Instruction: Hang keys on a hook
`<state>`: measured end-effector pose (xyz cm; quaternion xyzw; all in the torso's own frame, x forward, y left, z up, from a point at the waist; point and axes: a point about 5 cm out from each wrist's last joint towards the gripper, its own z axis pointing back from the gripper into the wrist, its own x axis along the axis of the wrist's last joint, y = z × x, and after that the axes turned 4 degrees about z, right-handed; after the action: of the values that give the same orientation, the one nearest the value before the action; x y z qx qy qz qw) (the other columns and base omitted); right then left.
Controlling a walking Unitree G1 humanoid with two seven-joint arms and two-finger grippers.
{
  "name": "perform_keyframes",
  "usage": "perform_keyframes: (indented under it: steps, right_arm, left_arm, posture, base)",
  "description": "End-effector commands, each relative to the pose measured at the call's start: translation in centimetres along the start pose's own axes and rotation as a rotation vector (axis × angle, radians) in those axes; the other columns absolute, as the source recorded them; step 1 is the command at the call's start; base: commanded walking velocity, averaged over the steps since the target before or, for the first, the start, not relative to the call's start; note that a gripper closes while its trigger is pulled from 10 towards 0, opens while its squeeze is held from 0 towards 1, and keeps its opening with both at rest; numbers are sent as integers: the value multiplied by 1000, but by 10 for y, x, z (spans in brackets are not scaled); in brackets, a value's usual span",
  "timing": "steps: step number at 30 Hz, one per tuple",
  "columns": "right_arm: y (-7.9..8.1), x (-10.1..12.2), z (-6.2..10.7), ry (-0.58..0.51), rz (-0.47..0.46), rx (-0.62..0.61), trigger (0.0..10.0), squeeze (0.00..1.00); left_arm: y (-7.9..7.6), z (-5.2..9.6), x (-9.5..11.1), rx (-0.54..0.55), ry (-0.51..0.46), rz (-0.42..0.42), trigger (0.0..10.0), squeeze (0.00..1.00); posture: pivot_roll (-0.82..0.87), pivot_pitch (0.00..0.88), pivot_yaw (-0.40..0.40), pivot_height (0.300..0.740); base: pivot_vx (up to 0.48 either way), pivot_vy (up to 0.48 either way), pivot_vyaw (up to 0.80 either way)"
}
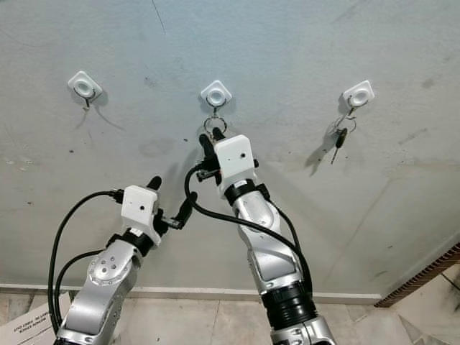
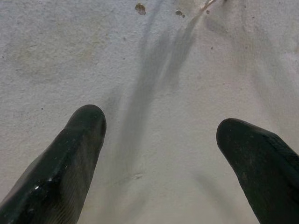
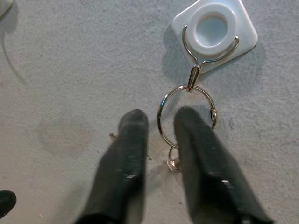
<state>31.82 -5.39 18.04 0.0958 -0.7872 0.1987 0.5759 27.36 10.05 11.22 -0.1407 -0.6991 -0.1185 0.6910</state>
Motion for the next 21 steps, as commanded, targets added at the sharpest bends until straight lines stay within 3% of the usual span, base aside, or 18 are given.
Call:
perform_keyframes:
  steps: [1,13,18,21]
  right_arm:
    - [-1,3,0,-14,-1,-1,10000,1000]
    - [-13,-1,12,4,26,-26,10000,1000]
    - [-21,-4,24,26,54,-58,10000,1000]
    - [-28,-12,40,67,61,-96,10000,1000]
  left_arm:
    - [1,1,-2,6,13,-8,10000,0]
    - [5,4,-4,12,20,-13,10000,0]
    - [9,9,-4,19,27,-19,10000,0]
    - [12,14,-5,25,35,-23,10000,0]
  posture:
    - [94,0,-3,740]
    - [83,0,4,740]
    - [79,0,7,740]
    - [74,0,13,740]
  base:
    - [0,0,0]
    - [0,0,0]
    - [0,0,0]
    - [0,0,0]
